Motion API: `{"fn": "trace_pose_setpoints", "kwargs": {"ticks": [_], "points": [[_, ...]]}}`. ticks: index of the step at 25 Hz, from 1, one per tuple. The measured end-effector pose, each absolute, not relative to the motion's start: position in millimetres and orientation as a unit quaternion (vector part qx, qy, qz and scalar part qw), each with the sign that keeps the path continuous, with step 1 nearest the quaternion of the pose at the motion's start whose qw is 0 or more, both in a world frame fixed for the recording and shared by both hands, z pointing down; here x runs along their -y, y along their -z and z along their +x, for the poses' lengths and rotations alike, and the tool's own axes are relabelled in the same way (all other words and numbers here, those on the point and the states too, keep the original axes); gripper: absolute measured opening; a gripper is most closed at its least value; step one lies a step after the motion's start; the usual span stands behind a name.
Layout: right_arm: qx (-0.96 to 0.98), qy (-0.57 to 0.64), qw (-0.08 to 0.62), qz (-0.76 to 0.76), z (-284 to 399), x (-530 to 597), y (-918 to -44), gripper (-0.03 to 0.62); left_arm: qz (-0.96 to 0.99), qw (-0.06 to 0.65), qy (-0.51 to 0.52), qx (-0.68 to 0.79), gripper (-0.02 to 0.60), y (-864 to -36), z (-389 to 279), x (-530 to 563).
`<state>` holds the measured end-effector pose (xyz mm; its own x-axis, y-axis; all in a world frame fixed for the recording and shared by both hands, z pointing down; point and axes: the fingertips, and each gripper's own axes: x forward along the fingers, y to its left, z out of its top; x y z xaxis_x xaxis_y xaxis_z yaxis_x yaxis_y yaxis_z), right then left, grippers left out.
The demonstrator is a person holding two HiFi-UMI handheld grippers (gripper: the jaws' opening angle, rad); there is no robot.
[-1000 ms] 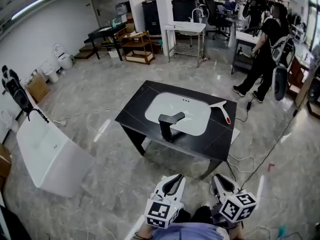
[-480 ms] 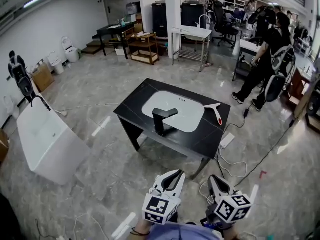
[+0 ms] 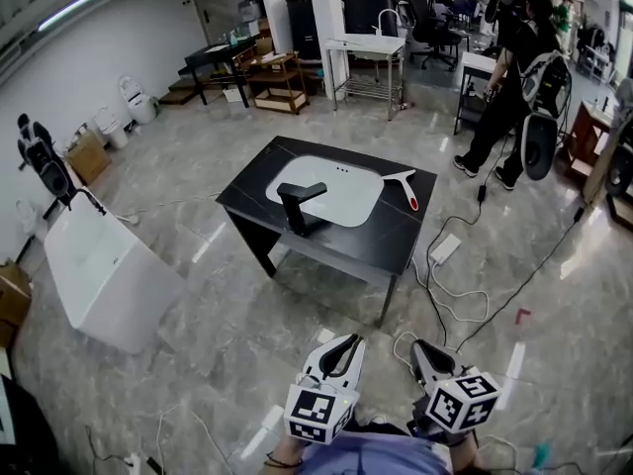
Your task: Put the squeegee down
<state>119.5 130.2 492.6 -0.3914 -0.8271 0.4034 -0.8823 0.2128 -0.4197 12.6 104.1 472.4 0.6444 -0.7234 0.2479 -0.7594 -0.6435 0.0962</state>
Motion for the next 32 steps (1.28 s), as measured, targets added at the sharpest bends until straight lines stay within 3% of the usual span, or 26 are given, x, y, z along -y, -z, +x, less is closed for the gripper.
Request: {"fn": "trace_pose_setpoints", "kwargs": {"ticks": [32], "points": [[0.795, -0.278, 0.061, 0.536, 114.1, -193.2, -496.0, 0.021, 0.894, 0.077, -0.109, 0.427, 0.04, -470.2, 2.8, -173.9]]}}
